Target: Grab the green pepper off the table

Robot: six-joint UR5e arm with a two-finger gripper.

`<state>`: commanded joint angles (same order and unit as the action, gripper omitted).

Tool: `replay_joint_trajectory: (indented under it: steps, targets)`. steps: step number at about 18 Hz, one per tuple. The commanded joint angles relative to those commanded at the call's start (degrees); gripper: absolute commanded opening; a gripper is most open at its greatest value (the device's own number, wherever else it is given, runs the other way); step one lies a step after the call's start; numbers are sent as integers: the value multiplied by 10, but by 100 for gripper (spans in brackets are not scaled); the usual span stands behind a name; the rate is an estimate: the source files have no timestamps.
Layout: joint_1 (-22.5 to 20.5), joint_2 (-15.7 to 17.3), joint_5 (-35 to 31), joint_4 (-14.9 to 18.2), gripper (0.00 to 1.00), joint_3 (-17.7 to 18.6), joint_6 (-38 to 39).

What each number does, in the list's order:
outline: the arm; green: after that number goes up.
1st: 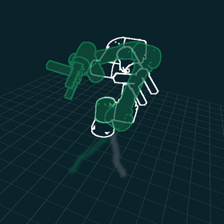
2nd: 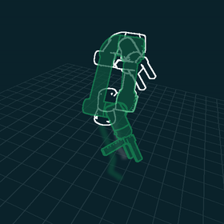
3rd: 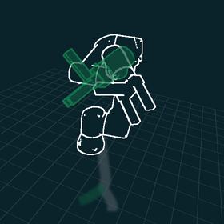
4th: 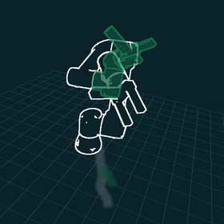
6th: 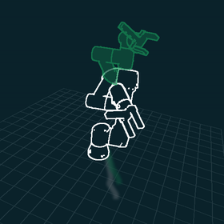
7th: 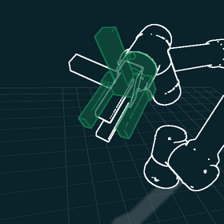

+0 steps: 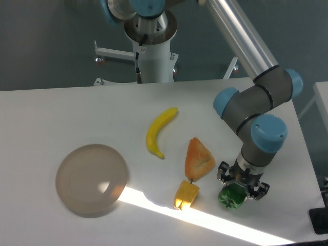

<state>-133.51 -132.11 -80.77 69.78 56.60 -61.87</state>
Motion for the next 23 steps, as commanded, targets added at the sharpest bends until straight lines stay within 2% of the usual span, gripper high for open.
replay_joint_trajectory:
  steps: [3,7,9,23]
  targets:
    - [12,20,-1,19,45,-1,-28]
    - [10,33,-22,83,45,-6,-99]
    - [7,40,-44,101,45,-4,-124]
    - [4,45,-57,100,45,-3,-124]
